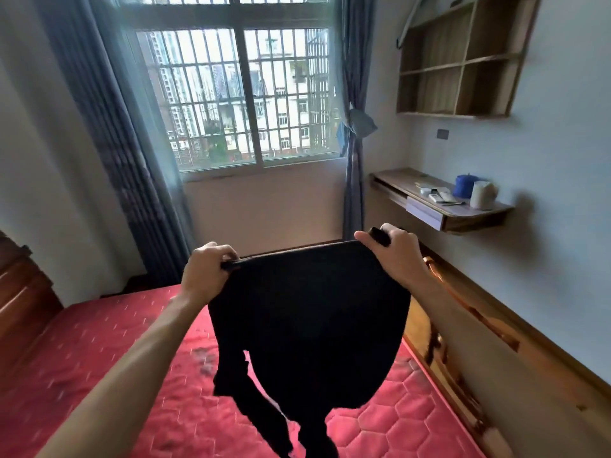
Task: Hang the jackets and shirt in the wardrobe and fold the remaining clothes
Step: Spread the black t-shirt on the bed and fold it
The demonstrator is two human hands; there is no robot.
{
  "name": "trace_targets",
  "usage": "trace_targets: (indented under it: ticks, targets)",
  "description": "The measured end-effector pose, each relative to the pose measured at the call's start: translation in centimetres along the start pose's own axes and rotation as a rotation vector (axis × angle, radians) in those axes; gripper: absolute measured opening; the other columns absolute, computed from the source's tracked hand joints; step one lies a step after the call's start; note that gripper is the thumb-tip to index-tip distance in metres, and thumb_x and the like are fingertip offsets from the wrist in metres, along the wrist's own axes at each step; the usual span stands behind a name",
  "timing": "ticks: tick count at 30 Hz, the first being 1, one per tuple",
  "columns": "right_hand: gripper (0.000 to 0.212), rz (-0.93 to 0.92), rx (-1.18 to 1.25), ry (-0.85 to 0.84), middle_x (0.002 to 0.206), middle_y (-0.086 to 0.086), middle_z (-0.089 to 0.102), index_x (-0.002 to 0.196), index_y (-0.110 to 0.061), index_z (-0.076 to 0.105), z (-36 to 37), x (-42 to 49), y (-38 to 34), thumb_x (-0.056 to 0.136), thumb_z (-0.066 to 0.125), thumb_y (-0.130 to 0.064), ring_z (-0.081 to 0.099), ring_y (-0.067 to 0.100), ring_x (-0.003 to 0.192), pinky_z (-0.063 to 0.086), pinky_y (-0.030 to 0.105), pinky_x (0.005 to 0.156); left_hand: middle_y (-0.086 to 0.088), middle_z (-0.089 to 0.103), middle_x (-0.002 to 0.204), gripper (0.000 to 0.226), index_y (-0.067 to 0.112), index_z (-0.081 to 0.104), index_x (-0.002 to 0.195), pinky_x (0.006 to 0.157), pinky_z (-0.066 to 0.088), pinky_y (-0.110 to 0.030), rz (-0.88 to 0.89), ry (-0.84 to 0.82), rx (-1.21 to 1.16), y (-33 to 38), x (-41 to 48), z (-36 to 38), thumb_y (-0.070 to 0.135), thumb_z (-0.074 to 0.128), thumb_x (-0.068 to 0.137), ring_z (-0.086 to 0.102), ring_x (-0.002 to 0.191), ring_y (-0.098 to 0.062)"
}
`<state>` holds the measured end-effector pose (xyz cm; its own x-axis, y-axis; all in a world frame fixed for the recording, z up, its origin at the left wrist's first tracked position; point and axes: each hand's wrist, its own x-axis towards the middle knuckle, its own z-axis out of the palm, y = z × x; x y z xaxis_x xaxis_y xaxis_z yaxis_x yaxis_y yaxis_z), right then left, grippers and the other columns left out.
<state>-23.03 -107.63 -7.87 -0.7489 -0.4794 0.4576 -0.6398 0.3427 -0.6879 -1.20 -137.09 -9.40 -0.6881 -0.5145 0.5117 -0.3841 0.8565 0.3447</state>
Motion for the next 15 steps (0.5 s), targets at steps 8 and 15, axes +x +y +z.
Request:
trace_targets:
  ticks: [8, 15]
  targets:
    - [0.061, -0.033, -0.084, -0.130, 0.080, -0.012, 0.067, 0.089, -0.027, 0.063, -5.5, -4.7, 1.3, 0.059, 0.069, -0.080, 0.064, 0.003, 0.077, 0.051, 0.022, 0.068, -0.003, 0.060, 0.086, 0.022, 0.022, 0.072, 0.090, 0.067, 0.051, -0.041, -0.092, 0.059, 0.278, 2.4, -5.0, -5.7, 0.009, 0.064, 0.074, 0.063, 0.080, -0.035]
    - [0.043, 0.002, -0.273, -0.673, 0.089, -0.016, 0.072, 0.093, -0.044, 0.073, -4.2, -9.4, 0.1, 0.055, 0.086, -0.058, 0.068, 0.005, 0.086, 0.057, 0.028, 0.079, -0.011, 0.073, 0.096, 0.034, 0.026, 0.072, 0.103, 0.080, 0.050, -0.043, -0.220, -0.012, 0.221, 5.1, -8.4, -7.9, 0.010, 0.058, 0.076, 0.065, 0.096, -0.039]
